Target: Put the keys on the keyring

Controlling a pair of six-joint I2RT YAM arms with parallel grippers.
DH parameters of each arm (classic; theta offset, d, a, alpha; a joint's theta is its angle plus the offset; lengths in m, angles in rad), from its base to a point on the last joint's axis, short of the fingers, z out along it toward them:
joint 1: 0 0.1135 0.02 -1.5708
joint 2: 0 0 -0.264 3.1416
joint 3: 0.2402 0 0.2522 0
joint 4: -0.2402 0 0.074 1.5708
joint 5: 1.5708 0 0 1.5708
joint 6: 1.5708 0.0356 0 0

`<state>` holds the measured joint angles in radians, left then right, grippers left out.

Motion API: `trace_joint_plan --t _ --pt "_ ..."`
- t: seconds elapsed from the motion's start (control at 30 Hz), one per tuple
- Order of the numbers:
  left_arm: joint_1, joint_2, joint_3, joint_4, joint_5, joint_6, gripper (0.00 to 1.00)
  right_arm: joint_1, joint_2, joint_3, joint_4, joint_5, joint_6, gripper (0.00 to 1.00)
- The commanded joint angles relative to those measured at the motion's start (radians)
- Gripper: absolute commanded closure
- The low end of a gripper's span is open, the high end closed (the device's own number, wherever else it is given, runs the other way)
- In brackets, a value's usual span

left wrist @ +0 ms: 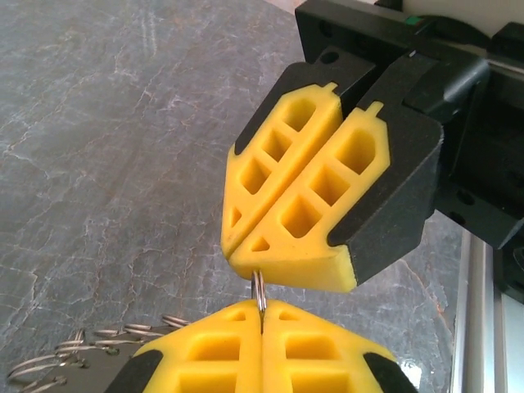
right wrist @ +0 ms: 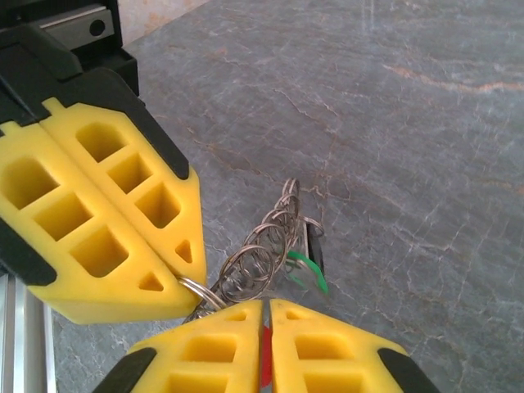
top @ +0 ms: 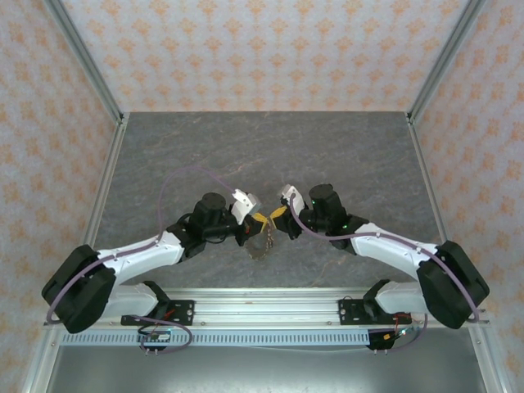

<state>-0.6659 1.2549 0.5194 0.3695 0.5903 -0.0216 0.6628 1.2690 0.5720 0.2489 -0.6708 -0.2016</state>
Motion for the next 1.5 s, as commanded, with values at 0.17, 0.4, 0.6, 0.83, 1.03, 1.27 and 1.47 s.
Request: trace_joint_plan --t 0.17,0.4,0.6,0.83,1.03,1.27,1.47 --pt "-0.006 0.077 -0.034 0.261 -0.05 -0.076 1.0 0.018 0.046 -0.042 0.182 0.132 0.269 0.9" --pt "-0.008 0.073 -0.052 0.306 -0.087 -0.098 1.0 0.017 0.025 -0.059 0.076 0.088 0.215 0.89" --pt "-0.008 0.042 -0.041 0.279 -0.081 -0.09 1.0 0.009 -0.03 -0.097 0.103 0.105 0.249 0.88" --pt "-0.012 0.038 -0.03 0.26 -0.058 -0.09 1.0 0.015 -0.033 -0.069 0.121 0.073 0.226 0.9" --pt "-0.017 0.013 -0.035 0.221 -0.039 -0.078 1.0 0.009 -0.137 -0.02 -0.035 0.155 0.062 0.82" --pt "-0.019 -0.033 -0.024 0.139 -0.014 -0.039 1.0 -0.013 -0.091 0.111 -0.275 -0.1 -0.178 0.73" --pt "-0.02 -0.054 -0.02 0.108 0.012 -0.026 1.0 -0.024 -0.035 0.158 -0.303 -0.14 -0.216 0.73"
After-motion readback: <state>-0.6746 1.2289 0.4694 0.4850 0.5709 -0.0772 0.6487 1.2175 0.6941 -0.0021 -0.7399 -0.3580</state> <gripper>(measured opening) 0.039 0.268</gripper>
